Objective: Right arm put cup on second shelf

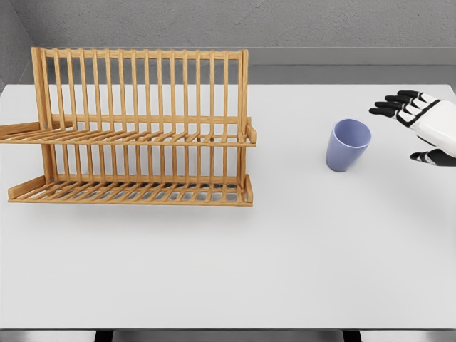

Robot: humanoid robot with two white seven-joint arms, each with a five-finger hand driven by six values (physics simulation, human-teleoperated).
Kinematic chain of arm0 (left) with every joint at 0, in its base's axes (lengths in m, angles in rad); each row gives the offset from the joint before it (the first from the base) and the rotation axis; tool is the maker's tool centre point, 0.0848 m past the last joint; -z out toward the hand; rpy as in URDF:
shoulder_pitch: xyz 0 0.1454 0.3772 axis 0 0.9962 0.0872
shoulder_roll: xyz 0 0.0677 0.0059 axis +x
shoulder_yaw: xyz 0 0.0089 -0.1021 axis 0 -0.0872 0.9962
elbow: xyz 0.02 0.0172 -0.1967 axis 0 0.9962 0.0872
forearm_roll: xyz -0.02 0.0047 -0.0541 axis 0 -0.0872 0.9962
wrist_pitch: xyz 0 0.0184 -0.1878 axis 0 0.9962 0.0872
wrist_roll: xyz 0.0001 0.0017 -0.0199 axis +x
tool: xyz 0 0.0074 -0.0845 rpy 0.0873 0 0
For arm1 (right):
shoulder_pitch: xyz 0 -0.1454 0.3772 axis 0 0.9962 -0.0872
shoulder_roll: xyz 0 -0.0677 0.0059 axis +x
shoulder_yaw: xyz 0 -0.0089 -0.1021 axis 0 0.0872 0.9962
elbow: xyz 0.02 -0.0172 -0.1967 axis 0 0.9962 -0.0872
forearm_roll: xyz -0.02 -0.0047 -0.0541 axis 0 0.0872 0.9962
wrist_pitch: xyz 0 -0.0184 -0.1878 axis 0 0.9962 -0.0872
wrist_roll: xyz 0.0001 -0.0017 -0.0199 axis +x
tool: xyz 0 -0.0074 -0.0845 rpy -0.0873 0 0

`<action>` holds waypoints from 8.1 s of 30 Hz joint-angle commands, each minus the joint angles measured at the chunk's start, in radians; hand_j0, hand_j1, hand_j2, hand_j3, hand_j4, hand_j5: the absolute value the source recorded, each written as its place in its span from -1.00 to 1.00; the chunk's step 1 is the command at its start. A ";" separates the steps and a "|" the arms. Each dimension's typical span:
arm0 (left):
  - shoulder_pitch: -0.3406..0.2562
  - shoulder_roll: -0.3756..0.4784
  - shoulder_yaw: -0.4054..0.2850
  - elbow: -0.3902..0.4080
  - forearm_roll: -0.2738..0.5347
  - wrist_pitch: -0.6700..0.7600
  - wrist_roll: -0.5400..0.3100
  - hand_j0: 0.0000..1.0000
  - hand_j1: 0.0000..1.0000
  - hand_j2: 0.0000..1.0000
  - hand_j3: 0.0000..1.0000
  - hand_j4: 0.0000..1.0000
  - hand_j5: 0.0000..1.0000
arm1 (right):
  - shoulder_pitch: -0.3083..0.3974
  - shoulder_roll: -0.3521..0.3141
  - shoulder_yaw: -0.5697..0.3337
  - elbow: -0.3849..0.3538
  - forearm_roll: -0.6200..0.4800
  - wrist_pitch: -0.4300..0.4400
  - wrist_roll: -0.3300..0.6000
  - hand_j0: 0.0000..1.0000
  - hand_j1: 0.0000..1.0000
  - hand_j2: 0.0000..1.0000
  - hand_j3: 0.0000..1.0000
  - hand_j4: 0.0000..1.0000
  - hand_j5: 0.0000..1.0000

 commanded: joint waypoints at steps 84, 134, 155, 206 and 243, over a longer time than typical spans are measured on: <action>0.000 0.000 0.000 0.000 0.000 0.000 0.000 1.00 1.00 1.00 1.00 1.00 1.00 | -0.647 0.247 0.465 0.289 -0.062 0.081 0.573 0.29 0.29 0.29 0.29 0.29 0.29; 0.000 0.000 0.000 0.000 0.000 0.000 0.000 1.00 1.00 1.00 1.00 1.00 1.00 | -0.637 0.177 0.296 -0.121 -0.065 0.064 0.573 0.34 0.34 0.34 0.34 0.34 0.34; 0.000 0.000 0.000 0.000 0.000 0.000 0.000 1.00 1.00 1.00 1.00 1.00 1.00 | -0.672 0.341 0.345 -0.121 -0.067 0.011 0.573 0.33 0.33 0.33 0.33 0.33 0.33; 0.000 0.000 0.000 0.000 0.000 0.000 0.000 1.00 1.00 1.00 1.00 1.00 1.00 | -0.732 0.464 0.483 -0.121 -0.063 0.072 0.573 1.00 1.00 1.00 1.00 1.00 1.00; -0.012 0.000 -0.001 -0.011 -0.003 0.000 0.000 1.00 1.00 1.00 1.00 1.00 1.00 | -0.071 0.428 -0.492 -0.121 -0.057 -0.071 0.573 1.00 1.00 1.00 1.00 1.00 1.00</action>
